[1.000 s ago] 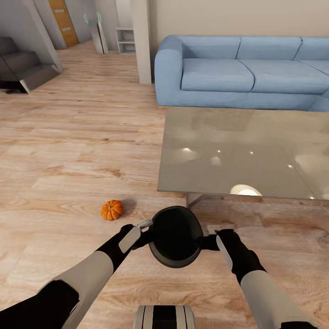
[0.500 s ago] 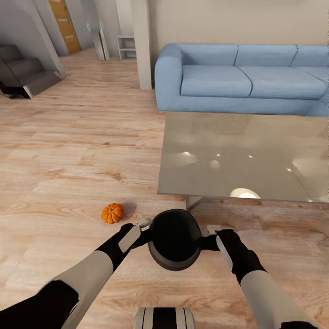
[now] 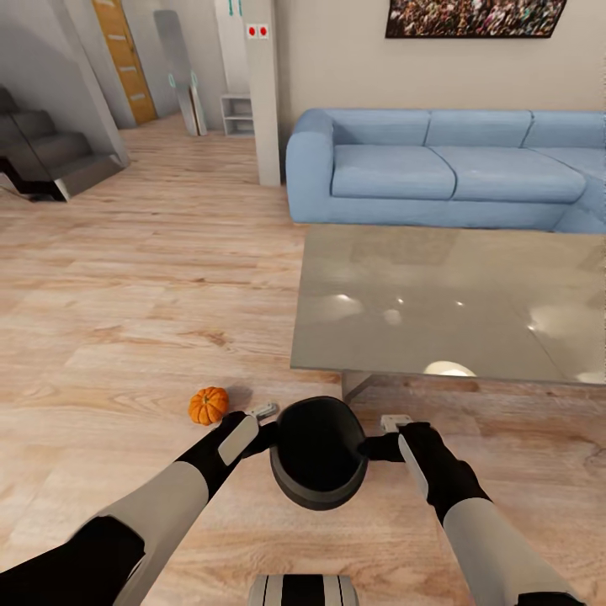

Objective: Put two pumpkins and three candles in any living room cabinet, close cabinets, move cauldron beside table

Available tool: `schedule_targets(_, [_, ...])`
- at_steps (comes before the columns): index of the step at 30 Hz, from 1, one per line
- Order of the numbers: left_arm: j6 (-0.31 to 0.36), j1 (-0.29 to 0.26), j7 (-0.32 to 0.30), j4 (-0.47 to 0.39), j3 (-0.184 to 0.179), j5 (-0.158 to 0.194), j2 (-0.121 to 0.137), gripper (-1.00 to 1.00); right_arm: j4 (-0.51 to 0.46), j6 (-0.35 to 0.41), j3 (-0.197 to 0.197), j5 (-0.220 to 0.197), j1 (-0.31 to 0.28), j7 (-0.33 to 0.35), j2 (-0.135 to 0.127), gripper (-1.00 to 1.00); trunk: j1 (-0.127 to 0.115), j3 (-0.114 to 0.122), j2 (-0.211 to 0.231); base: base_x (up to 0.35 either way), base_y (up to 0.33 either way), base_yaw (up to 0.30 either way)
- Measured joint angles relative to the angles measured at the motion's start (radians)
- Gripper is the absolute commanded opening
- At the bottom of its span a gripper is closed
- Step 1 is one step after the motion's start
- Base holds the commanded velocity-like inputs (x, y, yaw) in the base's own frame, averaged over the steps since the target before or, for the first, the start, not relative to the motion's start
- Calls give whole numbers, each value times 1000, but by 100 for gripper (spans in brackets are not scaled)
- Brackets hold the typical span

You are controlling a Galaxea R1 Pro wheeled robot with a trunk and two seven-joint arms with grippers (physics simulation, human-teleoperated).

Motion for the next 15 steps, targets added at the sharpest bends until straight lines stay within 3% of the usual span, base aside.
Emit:
schedule_targets(11, [0, 0, 1, -1, 3, 0, 1, 100, 0, 0, -1, -2, 0, 1, 0, 100, -5, 43, 3, -1, 0, 0])
schedule_targets(15, [0, 0, 1, -1, 9, 0, 5, 100, 0, 0, -2, -4, 0, 1, 0, 100, -7, 58, 4, -163, 101, 0])
